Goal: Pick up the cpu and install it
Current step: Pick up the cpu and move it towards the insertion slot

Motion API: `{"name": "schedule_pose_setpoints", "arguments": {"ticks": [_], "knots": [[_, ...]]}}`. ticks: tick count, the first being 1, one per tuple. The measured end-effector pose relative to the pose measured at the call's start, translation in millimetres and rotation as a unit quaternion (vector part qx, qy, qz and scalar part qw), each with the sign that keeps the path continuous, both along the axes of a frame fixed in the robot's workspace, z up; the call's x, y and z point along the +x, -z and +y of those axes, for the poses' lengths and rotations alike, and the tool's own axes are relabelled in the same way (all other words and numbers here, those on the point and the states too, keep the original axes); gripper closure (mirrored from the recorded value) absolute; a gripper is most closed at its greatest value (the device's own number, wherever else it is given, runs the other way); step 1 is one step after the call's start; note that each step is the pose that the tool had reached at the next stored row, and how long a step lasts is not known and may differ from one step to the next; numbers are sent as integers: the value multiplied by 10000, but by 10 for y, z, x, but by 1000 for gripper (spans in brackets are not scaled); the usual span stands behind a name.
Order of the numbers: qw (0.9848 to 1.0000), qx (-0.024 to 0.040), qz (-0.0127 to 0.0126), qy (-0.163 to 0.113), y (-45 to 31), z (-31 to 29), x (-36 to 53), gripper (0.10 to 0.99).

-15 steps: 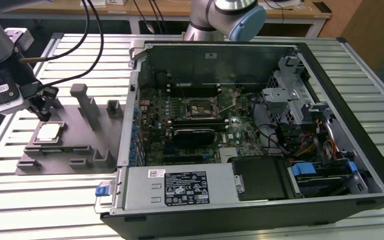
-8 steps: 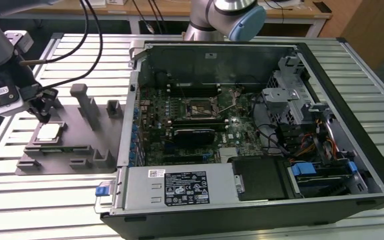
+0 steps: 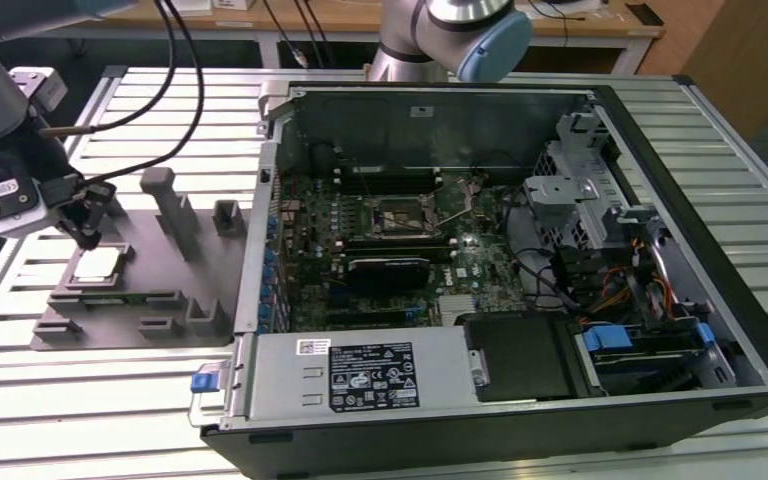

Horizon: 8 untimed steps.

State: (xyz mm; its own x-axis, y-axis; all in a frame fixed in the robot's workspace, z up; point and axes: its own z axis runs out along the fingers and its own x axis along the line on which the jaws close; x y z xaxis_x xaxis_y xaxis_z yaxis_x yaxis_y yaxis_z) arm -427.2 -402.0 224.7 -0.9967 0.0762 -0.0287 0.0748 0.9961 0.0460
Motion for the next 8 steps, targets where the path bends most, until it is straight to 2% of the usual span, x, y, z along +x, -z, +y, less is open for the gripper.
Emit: {"name": "schedule_pose_setpoints", "arguments": {"ticks": [8], "knots": [[10000, 0, 1, 0, 76, -45, -19, 980]]}}
